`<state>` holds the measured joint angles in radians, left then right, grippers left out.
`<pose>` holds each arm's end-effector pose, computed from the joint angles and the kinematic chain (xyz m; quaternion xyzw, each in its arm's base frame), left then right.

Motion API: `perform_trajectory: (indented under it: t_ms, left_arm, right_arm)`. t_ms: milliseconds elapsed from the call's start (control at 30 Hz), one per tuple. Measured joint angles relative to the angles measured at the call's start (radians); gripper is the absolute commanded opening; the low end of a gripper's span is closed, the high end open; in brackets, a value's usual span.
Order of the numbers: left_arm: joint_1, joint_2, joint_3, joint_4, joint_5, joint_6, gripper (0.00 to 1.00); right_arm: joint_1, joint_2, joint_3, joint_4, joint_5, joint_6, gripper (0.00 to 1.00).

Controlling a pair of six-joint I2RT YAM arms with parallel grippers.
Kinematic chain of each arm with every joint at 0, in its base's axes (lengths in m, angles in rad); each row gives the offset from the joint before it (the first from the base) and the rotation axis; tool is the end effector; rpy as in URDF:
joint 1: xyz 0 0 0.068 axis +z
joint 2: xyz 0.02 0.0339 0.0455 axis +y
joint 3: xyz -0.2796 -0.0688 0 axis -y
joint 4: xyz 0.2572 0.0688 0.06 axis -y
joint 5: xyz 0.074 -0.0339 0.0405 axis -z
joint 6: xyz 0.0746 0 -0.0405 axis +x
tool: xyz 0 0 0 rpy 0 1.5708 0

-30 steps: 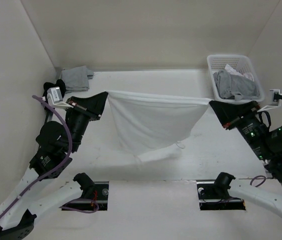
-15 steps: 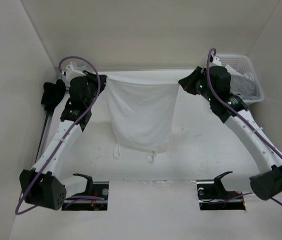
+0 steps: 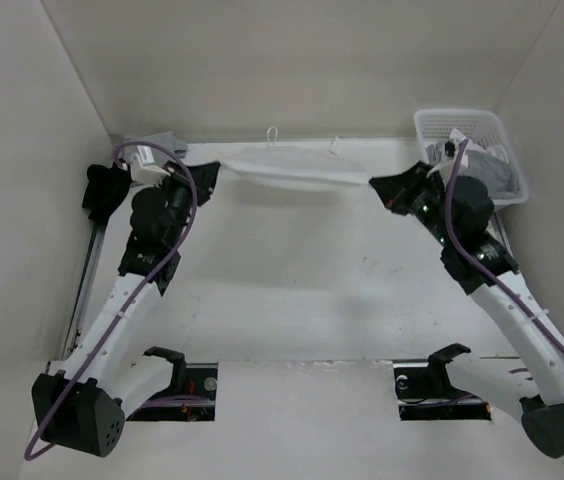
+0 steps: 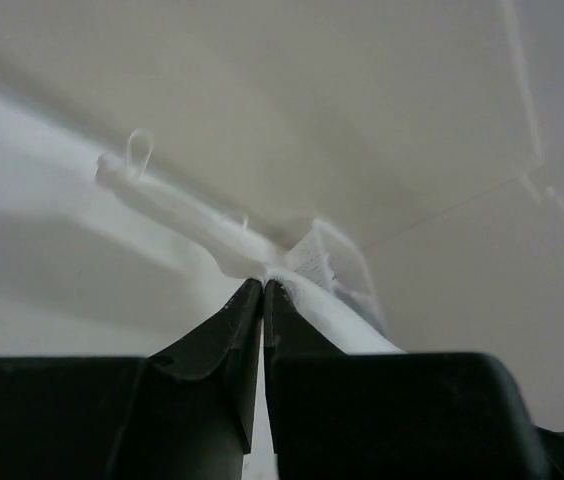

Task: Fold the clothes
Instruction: Flatten the tank top out, then fold the tank top

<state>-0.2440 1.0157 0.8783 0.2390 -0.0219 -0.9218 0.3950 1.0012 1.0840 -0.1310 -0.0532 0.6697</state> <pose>0.2755 -0.0669 0.3904 -0.2305 0.6294 -0.4023 0.6236 0.2467 0.1071 0.4229 0.0809 0.7194 0.3666 0.5844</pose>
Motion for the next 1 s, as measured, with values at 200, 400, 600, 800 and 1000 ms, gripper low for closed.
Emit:
perform_trajectory:
  t_ms: [200, 400, 600, 800, 1000]
  left_arm:
    - [0.004, -0.07, -0.452, -0.008, 0.029, -0.01, 0.03]
    - [-0.008, -0.326, -0.716, -0.15, 0.065, -0.023, 0.03]
    - [-0.079, -0.663, -0.748, -0.381, 0.082, -0.056, 0.03]
    - [-0.129, -0.747, -0.689, -0.565, 0.029, -0.068, 0.04]
    - [-0.066, -0.383, -0.579, -0.413, -0.016, -0.051, 0.04]
  right_arm:
    - [0.047, -0.089, -0.489, 0.034, 0.009, 0.081, 0.0]
    - [0.2, -0.202, -0.783, 0.026, 0.045, 0.185, 0.0]
    - [0.427, -0.444, -0.849, -0.049, 0.143, 0.334, 0.01]
    - [0.563, -0.486, -0.832, -0.142, 0.248, 0.407, 0.02]
    - [0.264, -0.195, -0.7, -0.062, 0.177, 0.28, 0.01]
